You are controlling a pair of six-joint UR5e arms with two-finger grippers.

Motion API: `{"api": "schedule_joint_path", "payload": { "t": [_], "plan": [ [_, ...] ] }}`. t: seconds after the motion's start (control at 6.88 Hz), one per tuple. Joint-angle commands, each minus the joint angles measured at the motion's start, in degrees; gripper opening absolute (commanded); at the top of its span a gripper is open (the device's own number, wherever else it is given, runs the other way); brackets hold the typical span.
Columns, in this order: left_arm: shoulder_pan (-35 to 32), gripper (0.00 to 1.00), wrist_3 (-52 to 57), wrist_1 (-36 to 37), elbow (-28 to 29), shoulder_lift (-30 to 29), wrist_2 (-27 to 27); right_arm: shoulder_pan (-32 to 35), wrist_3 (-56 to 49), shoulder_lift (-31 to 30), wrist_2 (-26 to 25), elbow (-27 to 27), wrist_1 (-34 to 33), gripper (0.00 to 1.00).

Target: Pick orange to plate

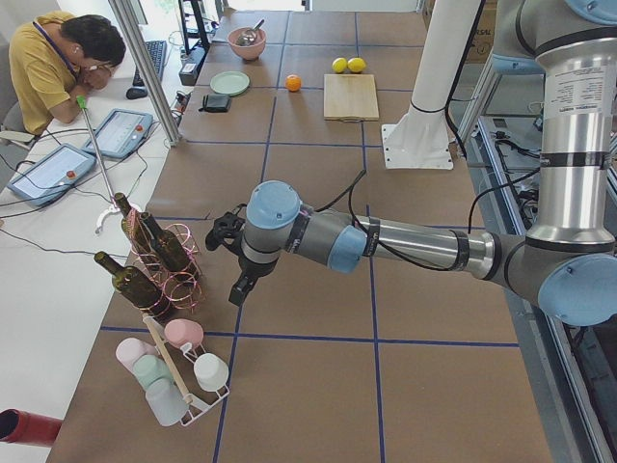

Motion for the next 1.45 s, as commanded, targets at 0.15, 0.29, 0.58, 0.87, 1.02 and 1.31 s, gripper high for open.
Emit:
{"api": "schedule_joint_path", "payload": {
  "t": [0.15,0.29,0.58,0.87,1.02,1.31],
  "plan": [
    [4.1,1.00,-18.2,-23.8,2.9,-0.3,-0.3,-0.1,6.9,-0.3,5.1,1.5,4.0,1.00],
    [10.6,1.00,-22.6,-32.3,3.4,0.7,0.6,-0.1,7.2,-0.6,5.7,1.3,3.9,1.00],
    [22.6,1.00,-39.6,-37.3,3.5,2.2,3.9,0.0,7.3,-0.9,6.1,1.5,4.0,1.00],
    [39.8,1.00,-58.2,-37.2,3.6,1.4,27.7,0.0,7.1,-1.2,6.1,1.6,4.0,1.00],
    [44.6,0.88,-65.0,-37.2,4.7,0.4,29.8,0.0,7.0,-1.5,6.1,1.6,4.1,1.00],
    [50.0,0.55,-72.7,-37.2,6.9,-0.9,34.3,0.0,6.9,-1.6,6.1,1.5,4.1,1.00]
  ]
}}
